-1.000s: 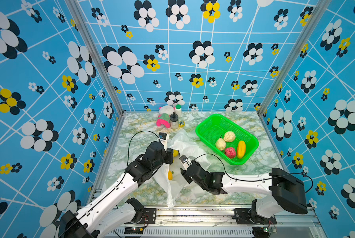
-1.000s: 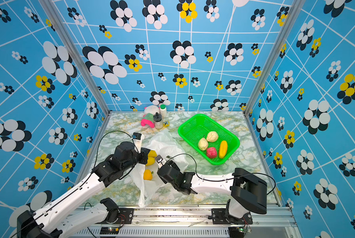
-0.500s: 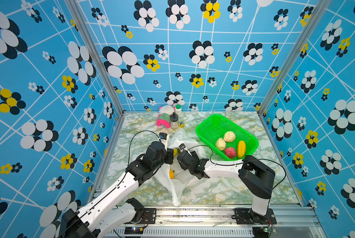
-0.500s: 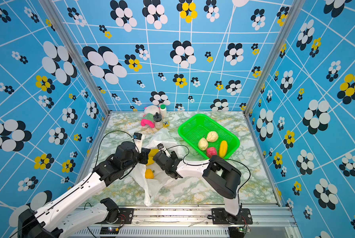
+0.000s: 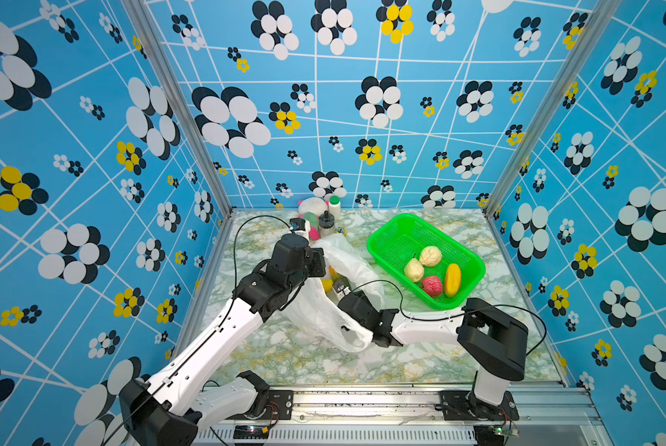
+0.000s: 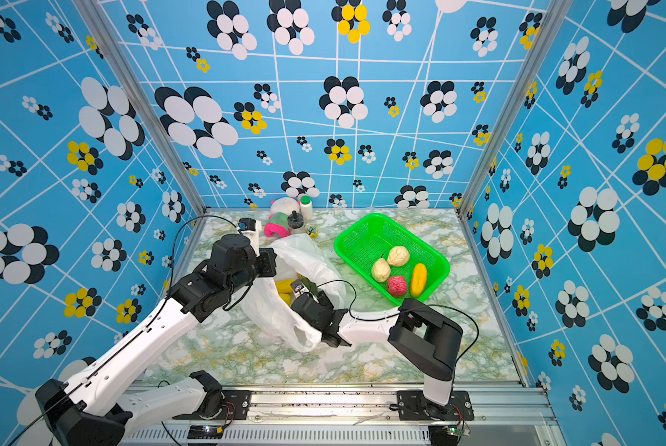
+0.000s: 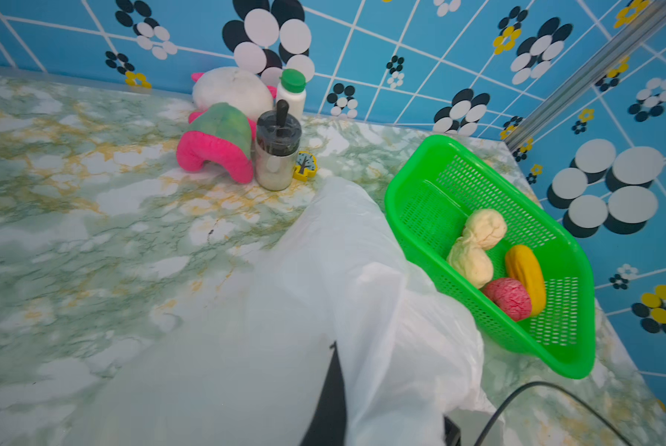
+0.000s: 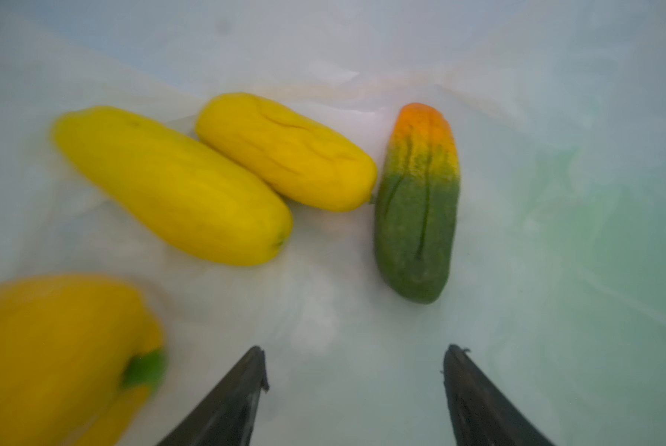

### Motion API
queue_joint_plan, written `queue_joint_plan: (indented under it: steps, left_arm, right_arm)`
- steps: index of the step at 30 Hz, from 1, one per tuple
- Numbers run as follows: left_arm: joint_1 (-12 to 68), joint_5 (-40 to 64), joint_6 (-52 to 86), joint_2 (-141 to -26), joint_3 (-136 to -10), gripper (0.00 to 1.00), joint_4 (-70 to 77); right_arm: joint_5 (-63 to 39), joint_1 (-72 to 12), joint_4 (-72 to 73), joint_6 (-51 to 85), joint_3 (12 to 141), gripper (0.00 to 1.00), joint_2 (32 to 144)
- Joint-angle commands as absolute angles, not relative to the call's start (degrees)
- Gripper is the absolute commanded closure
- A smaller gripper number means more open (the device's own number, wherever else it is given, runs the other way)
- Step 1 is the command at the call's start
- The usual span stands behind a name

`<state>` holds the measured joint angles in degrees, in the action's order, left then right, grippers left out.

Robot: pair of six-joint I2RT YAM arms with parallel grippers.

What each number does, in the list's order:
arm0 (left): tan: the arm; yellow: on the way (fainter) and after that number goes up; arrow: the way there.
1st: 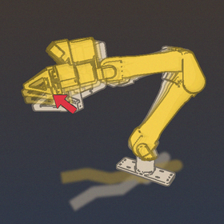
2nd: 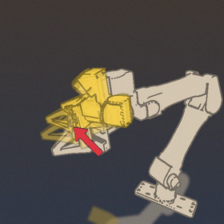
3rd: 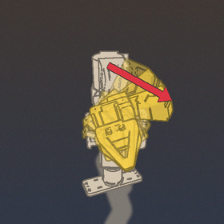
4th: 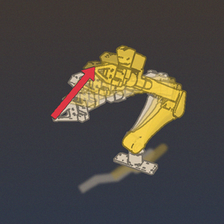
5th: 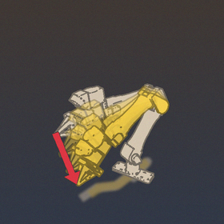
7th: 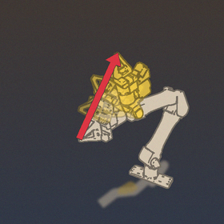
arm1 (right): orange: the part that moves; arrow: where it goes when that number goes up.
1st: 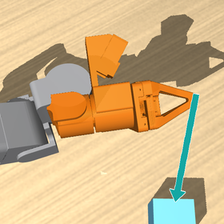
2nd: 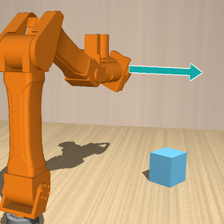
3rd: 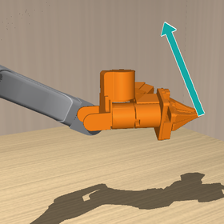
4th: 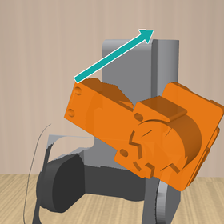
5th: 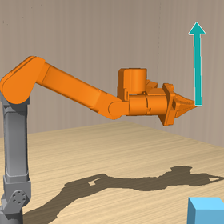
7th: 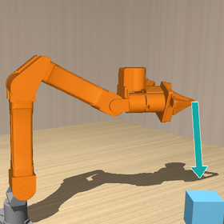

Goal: Untie the knot of the plastic bag and take out the fruit
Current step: Pick up the fruit from the plastic bag.

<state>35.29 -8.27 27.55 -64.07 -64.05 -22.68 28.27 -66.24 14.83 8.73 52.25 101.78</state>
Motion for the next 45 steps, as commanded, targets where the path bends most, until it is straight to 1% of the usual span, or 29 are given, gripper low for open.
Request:
queue_joint_plan:
  steps: [1,4,6,8,9,11,17,19,24,27,31,40,42,45]
  left_arm:
    - [43.85,-10.52,24.53,-64.60,-66.29,1.00,-22.68]
    - [51.42,-13.41,20.05,-63.94,-67.21,1.00,-23.21]
    - [53.89,-11.70,18.24,-62.03,-64.91,1.00,-21.93]
    - [55.50,-11.64,17.48,-59.36,-61.35,1.00,-20.24]
    - [55.63,-12.52,17.83,-57.94,-59.38,1.00,-19.54]
    - [55.48,-14.99,18.49,-56.12,-56.38,1.00,-18.50]
    - [54.94,-16.00,18.80,-53.99,-51.68,1.00,-17.06]
    - [54.73,-16.52,19.27,-54.01,-51.09,1.00,-16.86]
    - [54.14,-18.34,20.84,-56.72,-52.26,1.00,-17.23]
    - [54.05,-18.31,21.07,-58.08,-52.73,1.00,-16.43]
    - [53.96,-17.54,21.06,-58.36,-52.62,1.00,-15.21]
    - [53.44,-16.51,21.11,-57.83,-52.79,1.00,-14.50]
    - [53.26,-16.39,21.09,-57.66,-52.53,1.00,-14.34]
    - [52.84,-15.98,21.40,-57.71,-51.96,1.00,-13.77]
  right_arm:
    - [31.87,-70.83,24.15,3.39,48.98,0.25,99.52]
    - [34.40,-70.93,23.30,5.61,47.14,0.25,98.49]
    - [36.08,-70.93,21.20,6.89,46.48,0.25,97.64]
    - [39.16,-70.93,19.26,9.14,45.84,0.20,97.04]
    - [41.37,-70.80,18.49,10.50,45.50,0.17,96.84]
    - [43.62,-70.35,16.82,13.14,45.13,0.14,97.00]
    - [44.91,-66.75,12.50,20.24,47.07,0.15,100.51]
    - [45.67,-66.00,11.21,22.24,47.74,0.16,100.81]
    - [51.19,-65.82,6.85,25.81,49.38,0.15,100.96]
    - [51.58,-64.60,4.04,28.39,50.66,0.08,102.25]
    - [51.38,-63.46,0.24,30.55,54.29,0.08,106.11]
    - [50.06,-62.94,-2.27,30.99,60.32,0.14,113.26]
    - [49.80,-62.80,-2.01,31.07,60.27,0.19,113.47]
    - [48.70,-62.68,-1.23,30.63,59.76,0.34,112.90]
